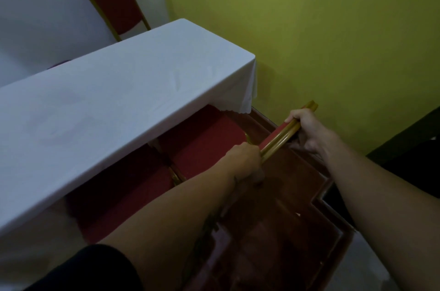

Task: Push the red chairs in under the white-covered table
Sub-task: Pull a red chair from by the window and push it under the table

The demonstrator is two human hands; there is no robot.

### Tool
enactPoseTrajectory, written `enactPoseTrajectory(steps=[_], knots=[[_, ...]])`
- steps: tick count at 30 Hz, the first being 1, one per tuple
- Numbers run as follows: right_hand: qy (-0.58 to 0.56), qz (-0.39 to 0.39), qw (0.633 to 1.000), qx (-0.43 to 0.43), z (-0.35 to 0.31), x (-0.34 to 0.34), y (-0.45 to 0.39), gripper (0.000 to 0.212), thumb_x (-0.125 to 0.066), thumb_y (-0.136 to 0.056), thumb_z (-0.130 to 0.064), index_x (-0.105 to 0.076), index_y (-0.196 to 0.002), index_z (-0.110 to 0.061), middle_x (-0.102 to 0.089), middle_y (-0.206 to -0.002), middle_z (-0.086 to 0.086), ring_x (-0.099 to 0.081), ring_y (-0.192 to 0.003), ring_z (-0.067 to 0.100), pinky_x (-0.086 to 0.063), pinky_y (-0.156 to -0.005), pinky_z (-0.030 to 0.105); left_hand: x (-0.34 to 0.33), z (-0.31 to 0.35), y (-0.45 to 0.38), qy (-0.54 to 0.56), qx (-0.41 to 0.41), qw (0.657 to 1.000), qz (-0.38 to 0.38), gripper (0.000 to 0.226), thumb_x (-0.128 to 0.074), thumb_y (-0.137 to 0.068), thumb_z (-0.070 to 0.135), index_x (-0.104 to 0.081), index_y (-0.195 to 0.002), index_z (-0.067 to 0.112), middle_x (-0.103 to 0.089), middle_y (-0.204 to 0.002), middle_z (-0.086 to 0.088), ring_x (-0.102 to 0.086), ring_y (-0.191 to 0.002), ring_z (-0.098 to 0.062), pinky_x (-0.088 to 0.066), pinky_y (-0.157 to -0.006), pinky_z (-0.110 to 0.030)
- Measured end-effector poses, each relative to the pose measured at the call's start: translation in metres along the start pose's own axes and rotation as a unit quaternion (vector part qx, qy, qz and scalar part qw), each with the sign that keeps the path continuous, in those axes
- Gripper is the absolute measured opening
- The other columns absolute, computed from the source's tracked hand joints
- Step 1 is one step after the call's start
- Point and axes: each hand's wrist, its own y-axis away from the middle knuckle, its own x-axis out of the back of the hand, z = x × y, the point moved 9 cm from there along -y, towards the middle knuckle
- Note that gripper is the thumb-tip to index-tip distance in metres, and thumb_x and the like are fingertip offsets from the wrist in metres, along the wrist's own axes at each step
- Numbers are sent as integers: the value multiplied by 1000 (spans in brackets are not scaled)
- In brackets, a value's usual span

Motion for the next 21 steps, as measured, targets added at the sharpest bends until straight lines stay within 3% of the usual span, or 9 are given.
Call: enactPoseTrajectory(steps=[4, 10, 18, 21], knots=[[-11, -9, 1000, -7, 1, -17, -12, 15, -54, -77, -20, -53, -66, -10, -59, -47, 4, -64, -42, 20, -56, -42, 34, -2, -18, -8, 22, 31, 999, -5, 30, -68, -84, 18, -62, -112, 11, -58, -90, -3, -61, -80, -19, -57, -73, -32], [-2, -25, 1000, -12, 0, -32, -31, 20, -59, -57, -23, -54, -69, -9, -60, -46, 5, -64, -42, 22, -54, -40, 32, -4, -36, -24, 41, 53, 998, 3, 29, -67, -85, 17, -60, -113, 13, -53, -86, -1, -58, -75, -17, -52, -65, -29], [-12, -10, 1000, 6, -16, -37, -46, 11, -54, -72, -20, -51, -66, -11, -58, -48, 5, -61, -40, 20, -52, -39, 29, 5, -49, -43, 75, 86, 993, 19, 24, -67, -81, 17, -52, -98, 22, -51, -86, 0, -54, -71, -17, -43, -53, -28], [-18, 15, 999, 23, -23, -39, -51, 9, -55, -72, -20, -53, -73, -11, -59, -60, 6, -63, -54, 24, -52, -41, 29, 7, -56, -49, 87, 98, 991, 29, 26, -68, -80, 17, -55, -102, 20, -52, -88, 0, -55, -72, -17, -44, -53, -28]])
